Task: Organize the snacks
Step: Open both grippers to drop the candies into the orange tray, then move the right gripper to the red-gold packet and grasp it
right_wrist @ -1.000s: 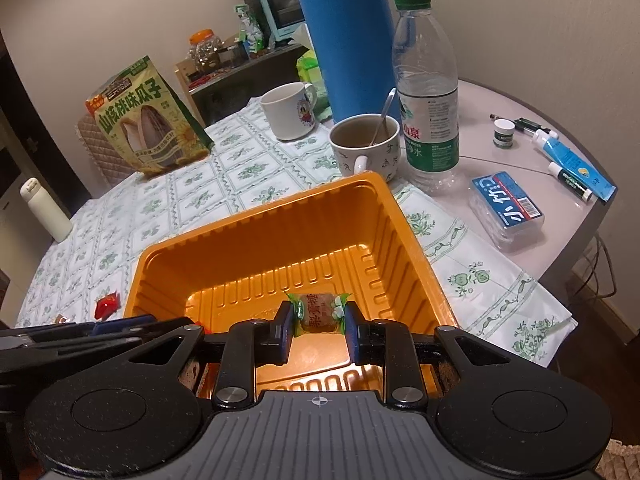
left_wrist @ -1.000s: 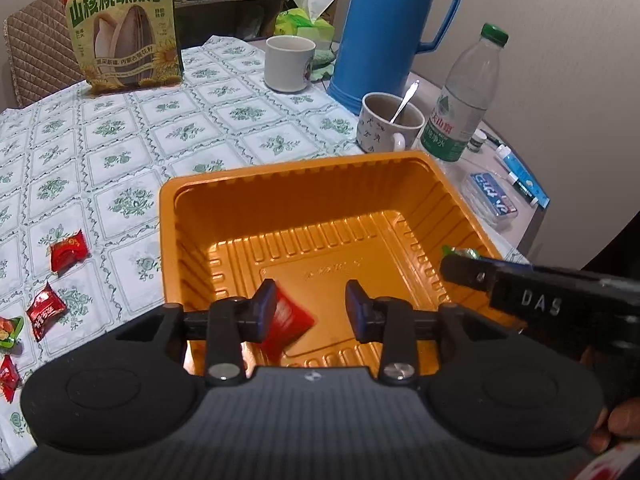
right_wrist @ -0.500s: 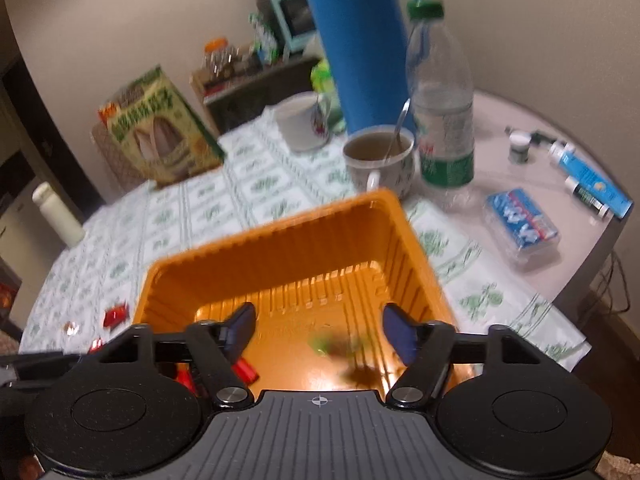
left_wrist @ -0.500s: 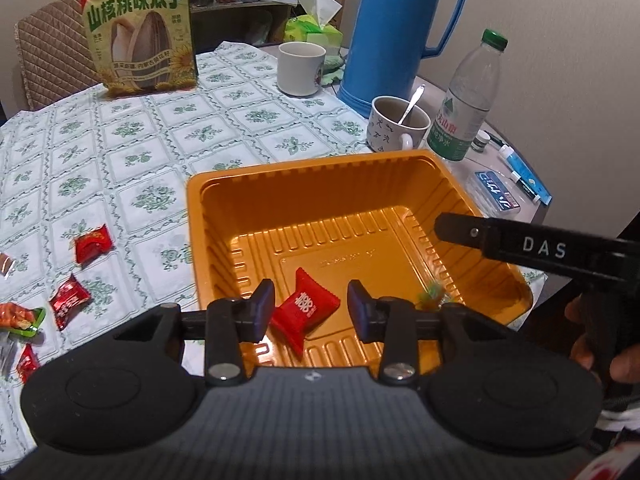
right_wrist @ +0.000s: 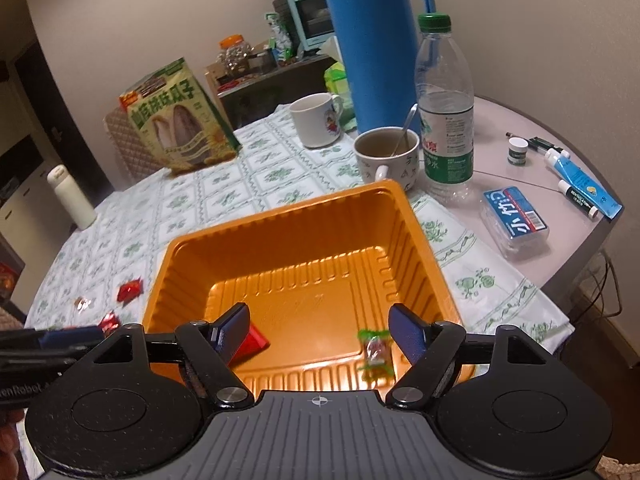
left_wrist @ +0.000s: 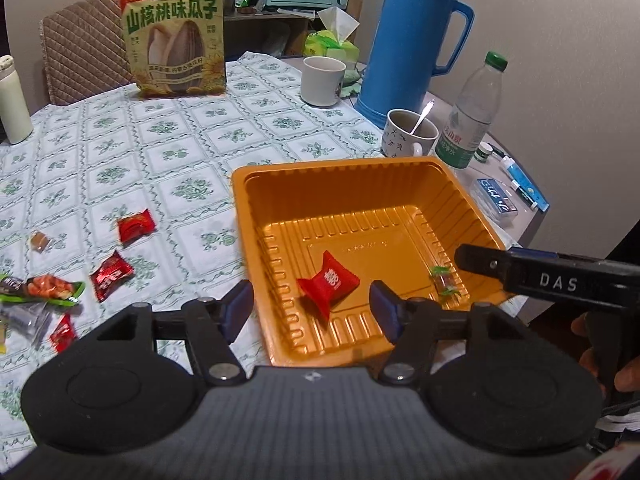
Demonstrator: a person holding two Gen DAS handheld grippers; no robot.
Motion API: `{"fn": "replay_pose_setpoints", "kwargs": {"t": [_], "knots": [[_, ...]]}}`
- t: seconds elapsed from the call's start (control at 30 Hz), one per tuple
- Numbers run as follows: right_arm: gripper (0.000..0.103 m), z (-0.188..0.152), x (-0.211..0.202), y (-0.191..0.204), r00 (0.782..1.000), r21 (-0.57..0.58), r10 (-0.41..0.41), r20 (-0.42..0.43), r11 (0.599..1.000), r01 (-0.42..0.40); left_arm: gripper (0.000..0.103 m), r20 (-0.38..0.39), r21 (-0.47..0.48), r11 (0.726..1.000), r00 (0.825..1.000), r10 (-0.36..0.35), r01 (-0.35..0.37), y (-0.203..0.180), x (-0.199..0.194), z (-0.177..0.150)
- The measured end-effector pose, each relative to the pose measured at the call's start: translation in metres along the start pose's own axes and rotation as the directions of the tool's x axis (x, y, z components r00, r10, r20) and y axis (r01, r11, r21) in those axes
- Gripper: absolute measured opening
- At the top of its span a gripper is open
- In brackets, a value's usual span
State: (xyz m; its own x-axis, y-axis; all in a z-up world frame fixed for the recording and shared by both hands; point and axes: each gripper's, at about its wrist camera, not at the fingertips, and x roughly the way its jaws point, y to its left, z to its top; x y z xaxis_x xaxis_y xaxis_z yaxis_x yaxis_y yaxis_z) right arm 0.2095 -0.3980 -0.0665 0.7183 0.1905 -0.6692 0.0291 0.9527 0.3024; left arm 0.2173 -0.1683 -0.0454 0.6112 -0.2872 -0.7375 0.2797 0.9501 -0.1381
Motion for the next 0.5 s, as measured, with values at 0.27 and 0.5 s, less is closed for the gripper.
{"fn": "replay_pose_setpoints", "kwargs": {"t": [0.27, 0.5], "knots": [[0.076, -0.019, -0.014, 0.025, 0.999, -0.023, 0.019, -0.046, 1.000, -0.020, 0.062, 0.011, -0.018, 1.000, 1.000, 0.002, -0.002, 0.024, -0.028, -0.015], [0.076, -0.032, -0.018, 0.054, 0.996, -0.033, 0.038, -0.081, 0.999, -0.041, 0.062, 0.016, -0.038, 0.999, 0.999, 0.027, -0.027, 0.057, -0.050, -0.031]]}}
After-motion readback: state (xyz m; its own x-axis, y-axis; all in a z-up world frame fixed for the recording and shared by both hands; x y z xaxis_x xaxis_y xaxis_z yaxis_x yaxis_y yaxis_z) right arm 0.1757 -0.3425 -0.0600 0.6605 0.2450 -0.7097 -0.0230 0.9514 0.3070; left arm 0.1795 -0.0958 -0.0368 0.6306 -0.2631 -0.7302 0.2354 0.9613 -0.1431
